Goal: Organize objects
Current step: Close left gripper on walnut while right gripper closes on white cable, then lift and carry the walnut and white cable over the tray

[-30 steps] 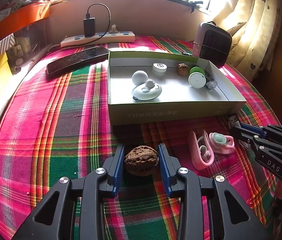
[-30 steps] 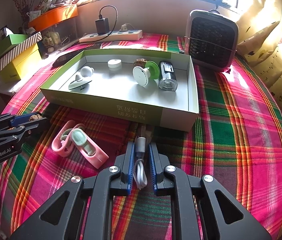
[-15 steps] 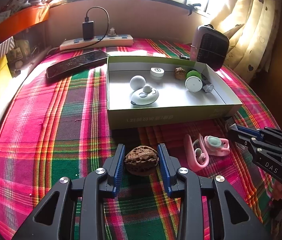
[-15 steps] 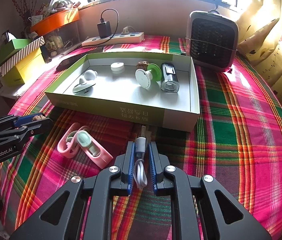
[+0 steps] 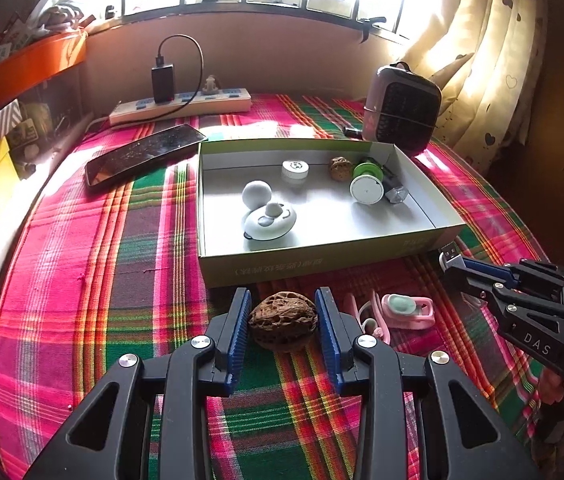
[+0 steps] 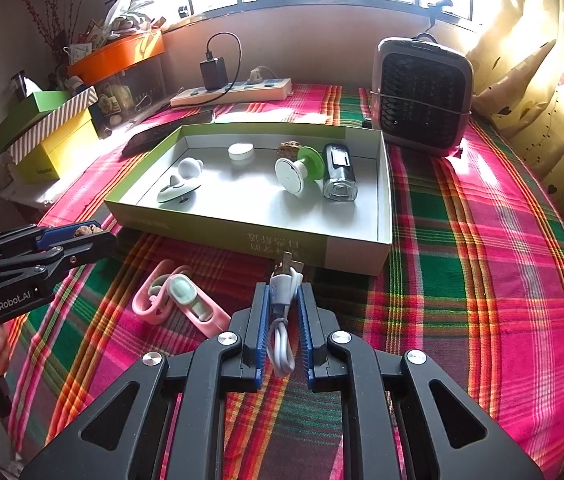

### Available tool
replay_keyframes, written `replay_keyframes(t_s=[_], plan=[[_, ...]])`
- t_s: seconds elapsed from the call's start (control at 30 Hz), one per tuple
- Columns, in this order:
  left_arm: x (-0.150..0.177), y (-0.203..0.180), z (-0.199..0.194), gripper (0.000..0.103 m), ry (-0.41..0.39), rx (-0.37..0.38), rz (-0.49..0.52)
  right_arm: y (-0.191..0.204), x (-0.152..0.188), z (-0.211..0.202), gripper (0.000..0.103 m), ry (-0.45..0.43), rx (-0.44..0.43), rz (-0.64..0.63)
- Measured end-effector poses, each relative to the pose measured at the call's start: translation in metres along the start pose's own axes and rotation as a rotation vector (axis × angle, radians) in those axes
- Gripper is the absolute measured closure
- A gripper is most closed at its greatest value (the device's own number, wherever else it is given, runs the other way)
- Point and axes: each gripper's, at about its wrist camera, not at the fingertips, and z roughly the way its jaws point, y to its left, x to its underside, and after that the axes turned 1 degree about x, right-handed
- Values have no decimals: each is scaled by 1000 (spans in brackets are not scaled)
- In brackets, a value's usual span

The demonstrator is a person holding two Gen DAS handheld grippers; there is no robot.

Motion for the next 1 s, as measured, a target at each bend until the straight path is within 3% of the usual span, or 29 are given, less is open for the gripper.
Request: replay_keyframes(t_s=[0.63, 1.0], plan=[[-32, -16, 5, 72, -27, 30, 48, -7, -28, -10, 88, -50, 2, -12], [-52, -25, 22, 72, -26, 39, 74, -14, -45, 7, 88, -27, -2, -24]])
